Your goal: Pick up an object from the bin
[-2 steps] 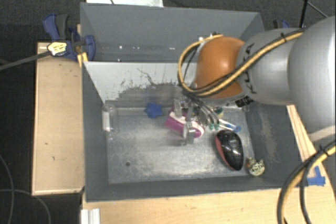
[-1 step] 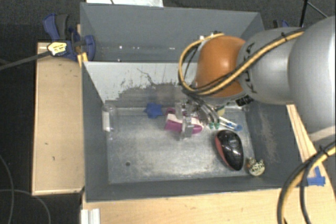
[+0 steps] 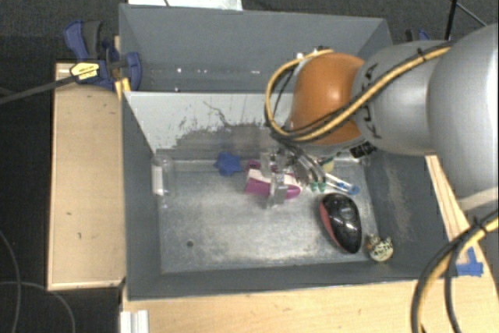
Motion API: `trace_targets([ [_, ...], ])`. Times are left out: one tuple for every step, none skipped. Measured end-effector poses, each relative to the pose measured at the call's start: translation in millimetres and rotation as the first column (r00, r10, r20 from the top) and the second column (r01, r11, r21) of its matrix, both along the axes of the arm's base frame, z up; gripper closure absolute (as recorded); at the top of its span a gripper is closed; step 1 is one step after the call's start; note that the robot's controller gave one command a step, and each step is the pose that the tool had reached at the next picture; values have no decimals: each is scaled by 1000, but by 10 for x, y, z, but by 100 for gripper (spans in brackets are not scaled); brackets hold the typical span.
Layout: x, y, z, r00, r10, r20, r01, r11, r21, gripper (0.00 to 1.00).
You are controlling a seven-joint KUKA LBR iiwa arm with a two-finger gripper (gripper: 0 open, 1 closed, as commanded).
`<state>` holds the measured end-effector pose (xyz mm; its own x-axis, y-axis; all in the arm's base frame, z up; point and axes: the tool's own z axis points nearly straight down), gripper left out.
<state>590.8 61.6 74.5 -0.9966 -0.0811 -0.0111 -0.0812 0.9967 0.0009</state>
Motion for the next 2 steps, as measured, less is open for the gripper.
trace_targets([
  [1, 0, 0, 1000, -3, 0, 3, 1000, 0, 100],
  [-15, 8, 4, 994, 106, -1, -106, 994, -2, 100],
])
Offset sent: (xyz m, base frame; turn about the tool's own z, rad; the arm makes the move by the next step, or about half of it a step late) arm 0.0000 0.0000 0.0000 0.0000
